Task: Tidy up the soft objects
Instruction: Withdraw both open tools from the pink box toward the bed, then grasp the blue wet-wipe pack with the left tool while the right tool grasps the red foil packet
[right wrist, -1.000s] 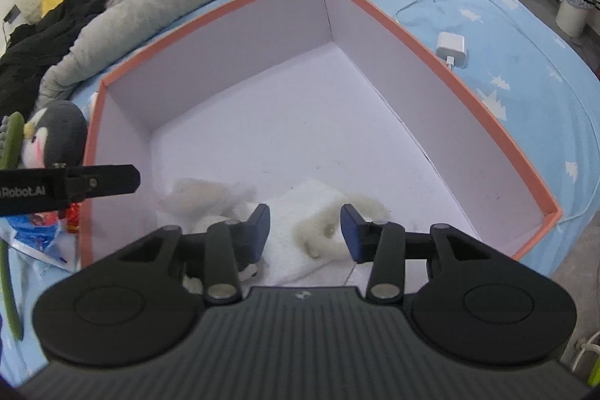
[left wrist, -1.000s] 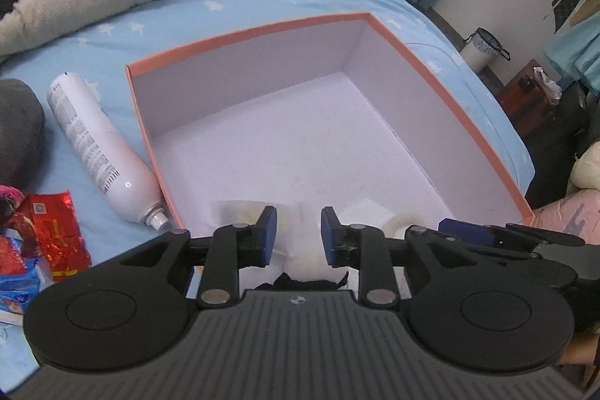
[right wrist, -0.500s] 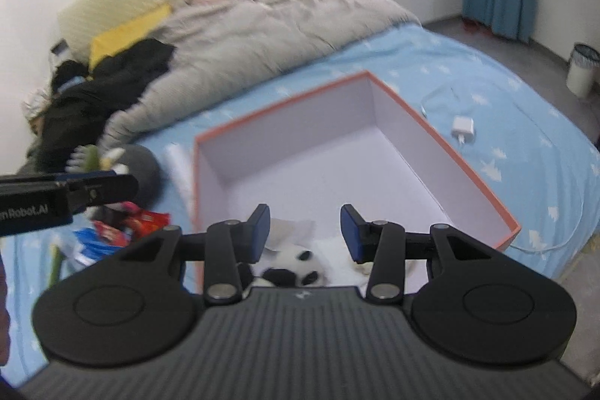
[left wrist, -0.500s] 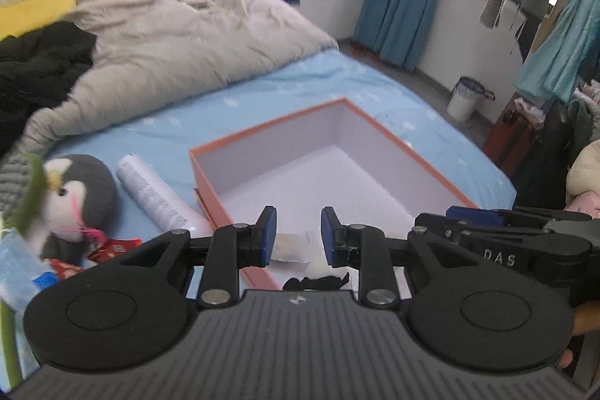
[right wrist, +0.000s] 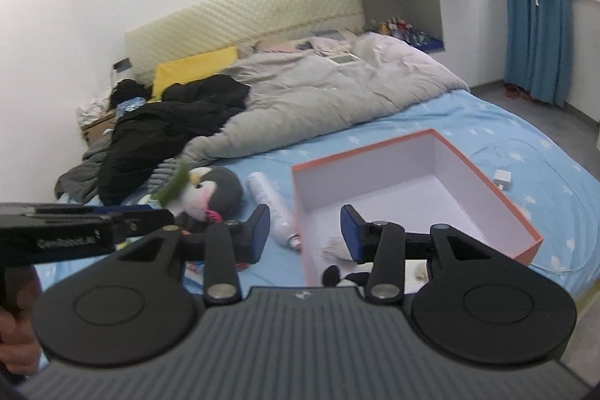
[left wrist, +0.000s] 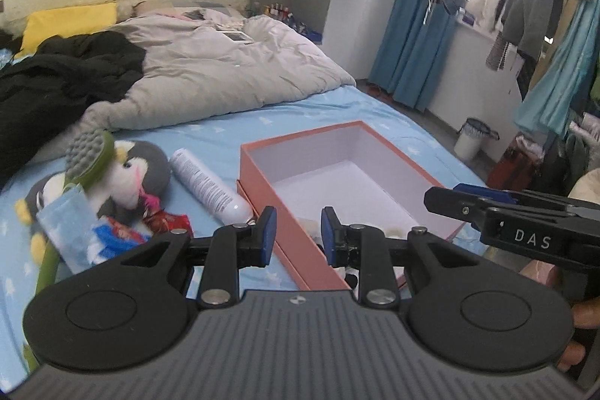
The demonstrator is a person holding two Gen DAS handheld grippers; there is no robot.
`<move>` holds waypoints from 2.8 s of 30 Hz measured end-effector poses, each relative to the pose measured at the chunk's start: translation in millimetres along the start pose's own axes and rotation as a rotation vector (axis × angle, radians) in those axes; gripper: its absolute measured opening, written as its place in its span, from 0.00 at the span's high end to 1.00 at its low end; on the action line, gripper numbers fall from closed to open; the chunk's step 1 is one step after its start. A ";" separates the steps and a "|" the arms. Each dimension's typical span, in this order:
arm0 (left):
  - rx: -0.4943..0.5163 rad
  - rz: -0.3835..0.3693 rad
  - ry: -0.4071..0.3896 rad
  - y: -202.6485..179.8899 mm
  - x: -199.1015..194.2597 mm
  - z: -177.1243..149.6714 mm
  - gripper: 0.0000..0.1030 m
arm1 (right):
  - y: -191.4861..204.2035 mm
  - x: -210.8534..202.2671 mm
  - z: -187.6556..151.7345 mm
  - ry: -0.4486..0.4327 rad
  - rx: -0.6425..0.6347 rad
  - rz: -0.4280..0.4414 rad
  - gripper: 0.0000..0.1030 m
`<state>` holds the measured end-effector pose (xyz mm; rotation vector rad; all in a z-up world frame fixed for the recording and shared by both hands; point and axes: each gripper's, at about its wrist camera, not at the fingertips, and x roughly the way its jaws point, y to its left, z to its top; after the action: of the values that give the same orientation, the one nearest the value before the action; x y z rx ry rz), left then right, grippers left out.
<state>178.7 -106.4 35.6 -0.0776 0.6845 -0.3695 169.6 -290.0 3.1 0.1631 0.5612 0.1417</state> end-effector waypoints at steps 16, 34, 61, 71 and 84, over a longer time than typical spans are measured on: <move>-0.091 0.074 -0.022 32.2 -77.4 -70.2 0.71 | 54.5 -33.7 -42.5 0.004 -0.024 0.074 0.56; -0.155 0.159 0.016 72.1 -91.9 -116.0 0.61 | 94.8 -16.5 -91.5 0.116 -0.054 0.156 0.56; -0.343 0.167 0.147 186.2 67.4 -107.9 0.53 | 80.4 155.7 -57.4 0.262 0.033 0.173 0.56; -0.445 0.125 0.191 227.7 150.9 -122.2 0.49 | 71.2 261.4 -67.7 0.399 0.134 0.176 0.47; -0.482 0.051 0.165 234.8 202.8 -126.0 0.36 | 66.4 351.9 -80.2 0.537 0.284 0.223 0.47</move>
<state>316.0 46.2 -228.9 -0.4902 0.9269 -0.1559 415.2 -153.3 -232.9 0.4723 1.0988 0.3271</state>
